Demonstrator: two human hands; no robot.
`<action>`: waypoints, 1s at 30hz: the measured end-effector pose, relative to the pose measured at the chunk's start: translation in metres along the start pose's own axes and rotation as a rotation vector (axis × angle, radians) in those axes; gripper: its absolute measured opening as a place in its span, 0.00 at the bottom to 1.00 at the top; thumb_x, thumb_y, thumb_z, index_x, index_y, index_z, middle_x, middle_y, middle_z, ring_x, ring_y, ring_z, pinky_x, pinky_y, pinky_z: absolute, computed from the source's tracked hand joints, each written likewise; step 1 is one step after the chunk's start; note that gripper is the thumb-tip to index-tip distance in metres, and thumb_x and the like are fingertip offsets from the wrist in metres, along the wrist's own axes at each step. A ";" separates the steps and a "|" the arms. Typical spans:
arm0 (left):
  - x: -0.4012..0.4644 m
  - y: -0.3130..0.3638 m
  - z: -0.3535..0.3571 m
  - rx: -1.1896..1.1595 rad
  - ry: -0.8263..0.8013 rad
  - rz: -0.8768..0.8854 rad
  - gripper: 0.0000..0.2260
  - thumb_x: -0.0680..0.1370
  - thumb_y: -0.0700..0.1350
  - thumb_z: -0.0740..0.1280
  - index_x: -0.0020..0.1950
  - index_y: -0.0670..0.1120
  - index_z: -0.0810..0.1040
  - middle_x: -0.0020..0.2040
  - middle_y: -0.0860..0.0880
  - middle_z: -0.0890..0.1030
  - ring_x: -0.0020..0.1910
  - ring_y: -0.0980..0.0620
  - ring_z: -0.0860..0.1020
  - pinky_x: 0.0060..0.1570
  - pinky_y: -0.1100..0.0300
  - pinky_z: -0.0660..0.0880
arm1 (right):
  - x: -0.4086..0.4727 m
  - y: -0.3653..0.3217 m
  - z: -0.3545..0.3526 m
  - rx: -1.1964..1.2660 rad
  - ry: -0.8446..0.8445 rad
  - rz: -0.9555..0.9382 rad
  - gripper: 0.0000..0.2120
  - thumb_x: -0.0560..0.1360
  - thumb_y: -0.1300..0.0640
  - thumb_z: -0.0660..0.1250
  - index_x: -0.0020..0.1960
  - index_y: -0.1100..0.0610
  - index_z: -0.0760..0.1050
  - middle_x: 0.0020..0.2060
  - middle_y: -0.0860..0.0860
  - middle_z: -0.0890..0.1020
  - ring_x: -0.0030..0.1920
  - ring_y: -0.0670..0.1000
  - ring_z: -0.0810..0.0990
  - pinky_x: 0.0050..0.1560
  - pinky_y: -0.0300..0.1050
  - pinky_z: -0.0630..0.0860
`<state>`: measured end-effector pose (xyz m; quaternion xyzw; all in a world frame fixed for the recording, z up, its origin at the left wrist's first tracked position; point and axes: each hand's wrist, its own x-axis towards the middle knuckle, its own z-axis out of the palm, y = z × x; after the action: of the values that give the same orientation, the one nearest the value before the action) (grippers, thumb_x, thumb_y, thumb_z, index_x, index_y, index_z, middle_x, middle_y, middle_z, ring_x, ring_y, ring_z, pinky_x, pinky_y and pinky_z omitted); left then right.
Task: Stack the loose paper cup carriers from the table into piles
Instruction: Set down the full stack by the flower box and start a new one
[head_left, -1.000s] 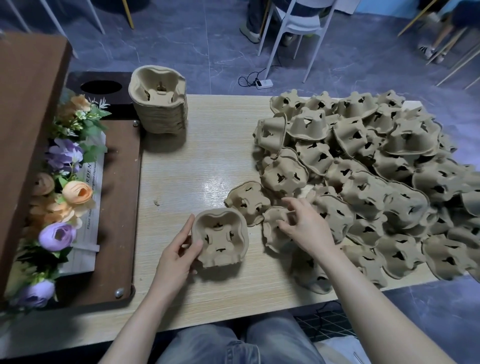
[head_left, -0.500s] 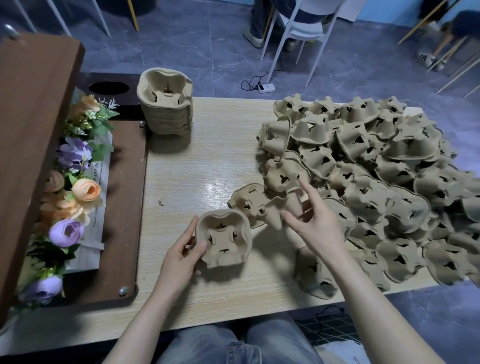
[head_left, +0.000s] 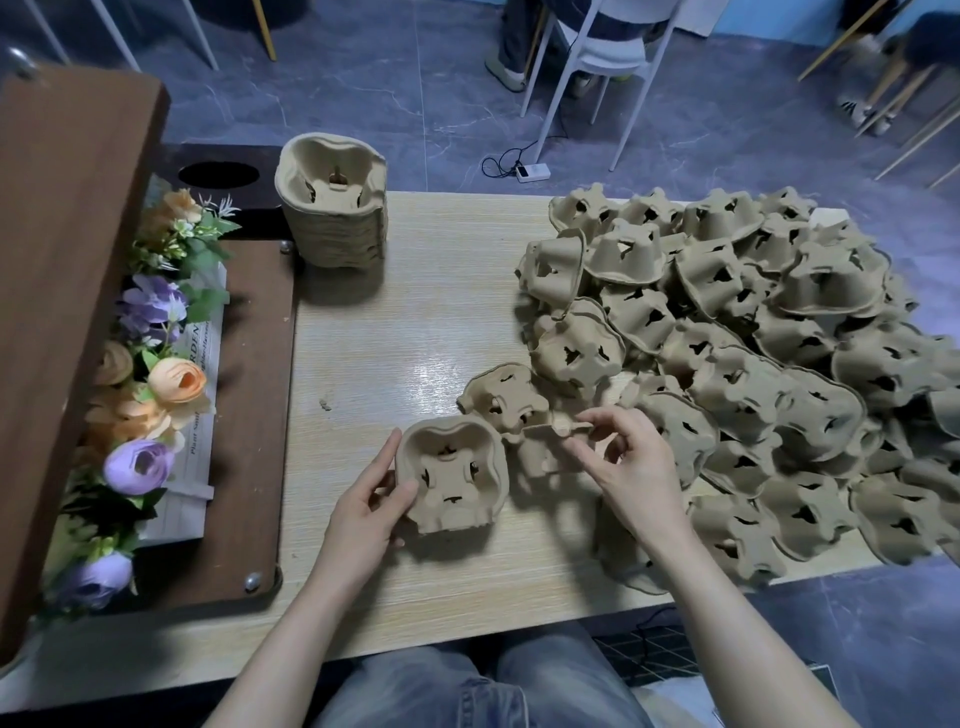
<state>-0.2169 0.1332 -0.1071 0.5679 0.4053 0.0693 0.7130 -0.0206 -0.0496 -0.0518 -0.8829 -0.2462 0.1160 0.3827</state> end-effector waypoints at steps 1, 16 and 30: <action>0.000 0.000 0.000 0.000 0.000 0.003 0.24 0.79 0.43 0.68 0.68 0.66 0.67 0.64 0.44 0.80 0.46 0.55 0.79 0.35 0.66 0.77 | -0.001 -0.004 -0.002 0.004 0.008 -0.009 0.11 0.69 0.55 0.77 0.48 0.47 0.80 0.40 0.43 0.76 0.39 0.41 0.74 0.43 0.39 0.69; -0.001 0.006 -0.006 0.056 -0.068 -0.031 0.23 0.77 0.54 0.68 0.67 0.72 0.66 0.64 0.48 0.79 0.57 0.43 0.80 0.53 0.52 0.76 | -0.035 -0.039 0.017 0.414 -0.104 -0.100 0.16 0.68 0.64 0.77 0.48 0.47 0.79 0.45 0.46 0.80 0.39 0.48 0.77 0.38 0.38 0.72; -0.004 0.010 -0.005 0.057 -0.062 -0.015 0.18 0.83 0.53 0.55 0.74 0.61 0.66 0.69 0.63 0.71 0.48 0.69 0.79 0.35 0.66 0.77 | -0.045 -0.011 0.040 0.231 -0.244 -0.172 0.18 0.71 0.67 0.72 0.56 0.49 0.78 0.55 0.44 0.78 0.45 0.49 0.77 0.46 0.36 0.72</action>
<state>-0.2194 0.1385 -0.0961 0.5866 0.3891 0.0349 0.7094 -0.0782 -0.0417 -0.0697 -0.7882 -0.3502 0.2167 0.4573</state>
